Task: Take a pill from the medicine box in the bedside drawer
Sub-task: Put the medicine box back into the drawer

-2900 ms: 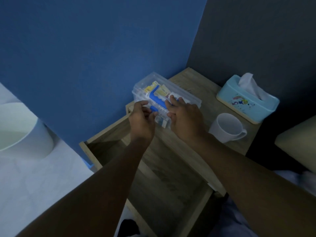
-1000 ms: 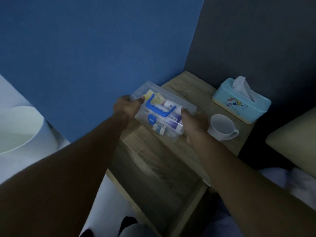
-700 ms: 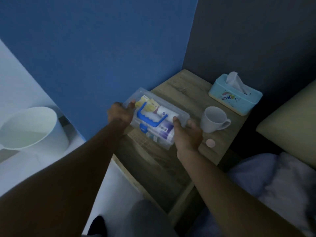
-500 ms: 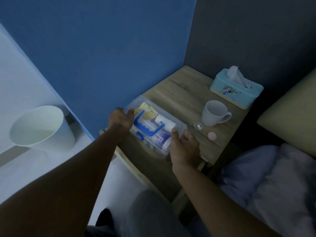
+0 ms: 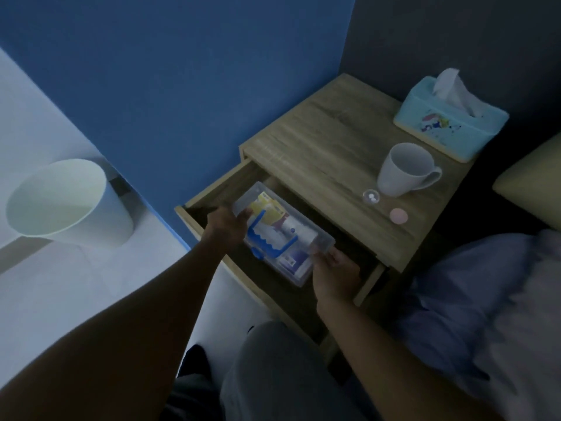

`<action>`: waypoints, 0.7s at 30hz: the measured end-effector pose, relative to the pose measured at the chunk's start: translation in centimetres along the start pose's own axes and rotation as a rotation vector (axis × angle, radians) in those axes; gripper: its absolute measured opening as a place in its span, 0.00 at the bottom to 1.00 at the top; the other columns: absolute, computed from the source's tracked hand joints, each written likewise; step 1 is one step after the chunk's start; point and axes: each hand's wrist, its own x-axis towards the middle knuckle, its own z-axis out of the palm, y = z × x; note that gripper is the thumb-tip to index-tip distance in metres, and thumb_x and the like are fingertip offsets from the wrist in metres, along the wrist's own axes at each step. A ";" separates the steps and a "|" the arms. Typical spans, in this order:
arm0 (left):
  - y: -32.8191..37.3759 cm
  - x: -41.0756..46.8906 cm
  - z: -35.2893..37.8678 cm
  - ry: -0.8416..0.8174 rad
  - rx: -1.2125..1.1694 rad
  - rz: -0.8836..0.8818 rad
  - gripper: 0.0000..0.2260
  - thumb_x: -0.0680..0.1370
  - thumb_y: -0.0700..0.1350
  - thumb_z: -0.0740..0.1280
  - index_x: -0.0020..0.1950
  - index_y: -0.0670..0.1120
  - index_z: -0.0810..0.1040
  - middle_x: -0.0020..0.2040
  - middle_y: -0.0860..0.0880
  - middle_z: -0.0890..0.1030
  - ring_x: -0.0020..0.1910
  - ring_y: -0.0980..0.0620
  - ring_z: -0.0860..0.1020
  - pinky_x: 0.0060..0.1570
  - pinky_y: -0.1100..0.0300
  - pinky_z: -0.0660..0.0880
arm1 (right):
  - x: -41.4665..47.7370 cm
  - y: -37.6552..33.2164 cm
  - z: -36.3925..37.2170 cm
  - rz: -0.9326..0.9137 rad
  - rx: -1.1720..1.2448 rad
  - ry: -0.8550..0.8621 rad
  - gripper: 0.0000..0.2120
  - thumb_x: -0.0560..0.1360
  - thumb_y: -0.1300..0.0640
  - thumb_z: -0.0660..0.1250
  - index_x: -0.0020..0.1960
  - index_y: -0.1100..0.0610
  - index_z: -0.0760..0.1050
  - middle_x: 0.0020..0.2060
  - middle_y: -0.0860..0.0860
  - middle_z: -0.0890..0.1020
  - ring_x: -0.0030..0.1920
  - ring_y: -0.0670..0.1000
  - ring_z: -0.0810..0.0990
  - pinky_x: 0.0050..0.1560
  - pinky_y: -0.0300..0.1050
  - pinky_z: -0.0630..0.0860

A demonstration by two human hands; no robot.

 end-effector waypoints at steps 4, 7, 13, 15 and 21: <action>-1.2 1.3 1.4 -0.043 -0.053 -0.001 0.17 0.80 0.50 0.63 0.67 0.46 0.70 0.54 0.48 0.77 0.43 0.57 0.76 0.34 0.64 0.71 | 1.9 1.9 1.0 0.035 -0.051 0.061 0.02 0.74 0.49 0.71 0.46 0.43 0.79 0.42 0.44 0.84 0.45 0.40 0.84 0.44 0.42 0.81; -1.2 2.4 2.0 -0.066 -0.063 -0.019 0.17 0.81 0.49 0.62 0.67 0.44 0.69 0.56 0.46 0.77 0.47 0.54 0.77 0.35 0.63 0.71 | 2.8 2.6 1.7 0.030 -0.082 0.090 0.04 0.74 0.46 0.71 0.42 0.40 0.77 0.41 0.43 0.83 0.43 0.38 0.82 0.42 0.41 0.80; -1.7 3.9 3.0 -0.064 -0.056 -0.032 0.18 0.81 0.49 0.62 0.69 0.44 0.68 0.59 0.45 0.76 0.45 0.56 0.76 0.33 0.65 0.69 | 3.5 3.3 2.4 -0.014 -0.105 0.088 0.10 0.75 0.48 0.70 0.39 0.35 0.72 0.39 0.38 0.79 0.42 0.35 0.79 0.39 0.37 0.76; -1.9 4.1 3.2 -0.069 -0.062 -0.023 0.19 0.81 0.49 0.62 0.70 0.44 0.68 0.62 0.44 0.76 0.52 0.52 0.77 0.35 0.64 0.69 | 3.8 3.5 2.2 -0.012 -0.105 0.074 0.10 0.75 0.48 0.70 0.40 0.35 0.72 0.40 0.38 0.80 0.43 0.35 0.79 0.38 0.35 0.75; -1.6 3.0 3.1 -0.049 -0.009 0.037 0.20 0.80 0.48 0.62 0.71 0.45 0.65 0.68 0.41 0.72 0.65 0.43 0.74 0.52 0.52 0.77 | 4.1 3.6 1.1 -0.065 -0.172 0.002 0.14 0.75 0.51 0.71 0.61 0.46 0.77 0.57 0.46 0.82 0.56 0.45 0.81 0.47 0.39 0.78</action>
